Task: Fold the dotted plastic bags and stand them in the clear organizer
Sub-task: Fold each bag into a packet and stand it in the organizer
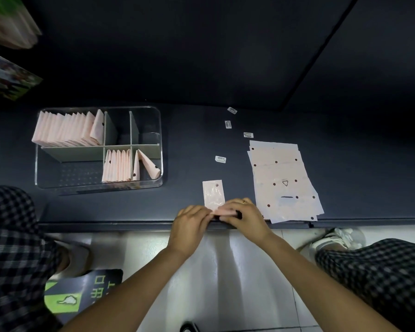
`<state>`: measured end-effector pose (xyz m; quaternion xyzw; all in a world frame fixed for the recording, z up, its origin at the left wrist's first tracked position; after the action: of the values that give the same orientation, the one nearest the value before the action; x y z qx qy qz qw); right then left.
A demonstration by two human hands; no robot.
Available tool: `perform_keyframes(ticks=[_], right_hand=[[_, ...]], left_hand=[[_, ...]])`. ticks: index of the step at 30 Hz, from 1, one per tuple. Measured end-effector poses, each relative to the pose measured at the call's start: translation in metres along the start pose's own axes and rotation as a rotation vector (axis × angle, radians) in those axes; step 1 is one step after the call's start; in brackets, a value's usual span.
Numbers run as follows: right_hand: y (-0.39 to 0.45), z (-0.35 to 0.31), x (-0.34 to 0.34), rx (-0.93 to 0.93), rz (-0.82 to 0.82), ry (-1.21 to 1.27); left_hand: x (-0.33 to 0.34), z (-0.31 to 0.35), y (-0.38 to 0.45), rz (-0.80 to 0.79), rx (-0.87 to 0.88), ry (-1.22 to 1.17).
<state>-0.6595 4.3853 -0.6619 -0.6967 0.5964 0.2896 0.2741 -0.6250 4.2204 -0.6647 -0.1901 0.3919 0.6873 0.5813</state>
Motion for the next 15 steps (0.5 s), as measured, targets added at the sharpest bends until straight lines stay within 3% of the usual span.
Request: perform_keyframes(ticks=[5, 15], right_hand=[[0.015, -0.005, -0.002, 0.295, 0.092, 0.184], [0.036, -0.009, -0.002, 0.494, -0.049, -0.004]], left_hand=[[0.007, -0.008, 0.009, 0.031, -0.427, -0.12], [0.014, -0.014, 0.025, -0.002, -0.624, -0.136]])
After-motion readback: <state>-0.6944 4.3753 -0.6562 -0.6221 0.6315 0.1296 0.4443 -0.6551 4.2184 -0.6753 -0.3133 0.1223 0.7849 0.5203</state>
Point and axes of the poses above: each hand's wrist, its own y-axis towards the middle knuckle, its own x-axis out of the palm, z = x × y, the point moved 3 cm from there along y, towards the middle knuckle, and after that the axes turned 13 degrees about z, right-handed, at the moved point
